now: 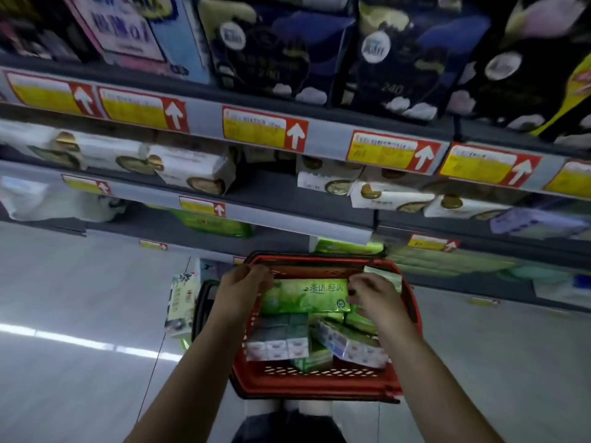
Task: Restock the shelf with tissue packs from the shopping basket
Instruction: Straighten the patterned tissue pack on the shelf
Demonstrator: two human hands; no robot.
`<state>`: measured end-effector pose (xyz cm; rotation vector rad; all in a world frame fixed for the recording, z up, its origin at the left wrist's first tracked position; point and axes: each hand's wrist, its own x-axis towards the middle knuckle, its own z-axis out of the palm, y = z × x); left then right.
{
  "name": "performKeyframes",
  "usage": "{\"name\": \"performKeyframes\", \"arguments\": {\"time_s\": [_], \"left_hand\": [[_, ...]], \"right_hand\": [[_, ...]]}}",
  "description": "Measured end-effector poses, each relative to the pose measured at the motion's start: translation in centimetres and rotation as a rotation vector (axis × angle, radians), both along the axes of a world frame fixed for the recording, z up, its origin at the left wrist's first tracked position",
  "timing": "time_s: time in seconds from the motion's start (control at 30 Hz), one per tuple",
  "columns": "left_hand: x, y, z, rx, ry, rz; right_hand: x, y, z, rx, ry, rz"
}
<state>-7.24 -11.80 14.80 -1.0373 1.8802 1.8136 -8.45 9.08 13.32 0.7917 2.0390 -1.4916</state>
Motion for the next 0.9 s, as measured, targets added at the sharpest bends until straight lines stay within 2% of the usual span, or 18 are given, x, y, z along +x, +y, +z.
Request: {"name": "performKeyframes", "arguments": {"time_s": [0.23, 0.5, 0.7, 0.9], "left_hand": [[1.5, -0.1, -10.5, -0.076, -0.149, -0.03], [3.7, -1.1, -20.2, -0.083, -0.265, -0.022], [5.7, -1.8, -24.1, -0.1, -0.332, -0.101], [6.2, -2.1, -27.9, -0.094, -0.418, -0.27]], "right_hand": [[1.6, -0.7, -11.5, 0.074, -0.134, 0.055], [3.1, -2.1, -20.4, 0.101, -0.269, 0.122], [5.0, -2.8, -25.2, 0.214, -0.388, 0.165], [5.8, -4.3, -27.1, 0.193, -0.447, 0.14]]}}
